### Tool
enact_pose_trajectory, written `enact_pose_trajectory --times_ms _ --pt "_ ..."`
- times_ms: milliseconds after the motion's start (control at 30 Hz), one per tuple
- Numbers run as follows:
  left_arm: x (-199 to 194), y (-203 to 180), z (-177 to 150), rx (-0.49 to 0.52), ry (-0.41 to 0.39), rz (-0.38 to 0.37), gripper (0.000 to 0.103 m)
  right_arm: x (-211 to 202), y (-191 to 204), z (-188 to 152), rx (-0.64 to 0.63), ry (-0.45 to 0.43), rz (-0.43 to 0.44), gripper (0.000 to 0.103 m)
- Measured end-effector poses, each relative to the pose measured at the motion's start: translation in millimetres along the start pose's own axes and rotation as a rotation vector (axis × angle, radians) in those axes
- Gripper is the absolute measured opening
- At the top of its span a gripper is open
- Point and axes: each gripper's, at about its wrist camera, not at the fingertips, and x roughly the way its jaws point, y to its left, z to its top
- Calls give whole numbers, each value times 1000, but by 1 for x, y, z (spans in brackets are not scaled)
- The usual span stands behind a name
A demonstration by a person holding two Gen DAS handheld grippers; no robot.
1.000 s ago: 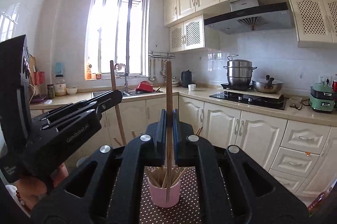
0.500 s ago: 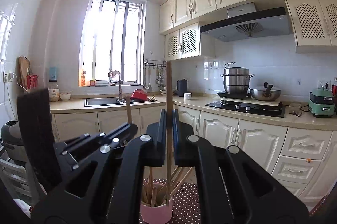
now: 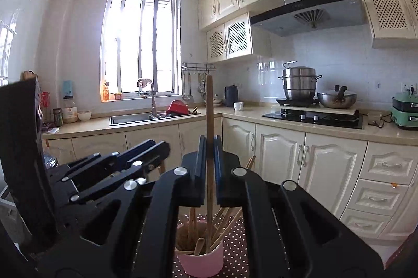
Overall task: Organize utensils
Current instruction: 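Open the left tool over the cup while the right tool drops its chopstick inside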
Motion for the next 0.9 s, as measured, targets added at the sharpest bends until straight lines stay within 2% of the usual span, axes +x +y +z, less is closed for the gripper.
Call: enact_pose_trajectory --times_ms 267,467,567,900 --pt "-4 4 -1 -1 15 18 33 -1 0 -4 1 25 5 6" --pt "-14 4 1 17 0 62 44 -2 -2 -10 12 45 9 6" --pt "-20 3 1 54 -9 123 50 -1 -1 -15 19 60 12 6" --pt "-34 5 4 71 -4 160 58 1 6 -31 15 107 13 6"
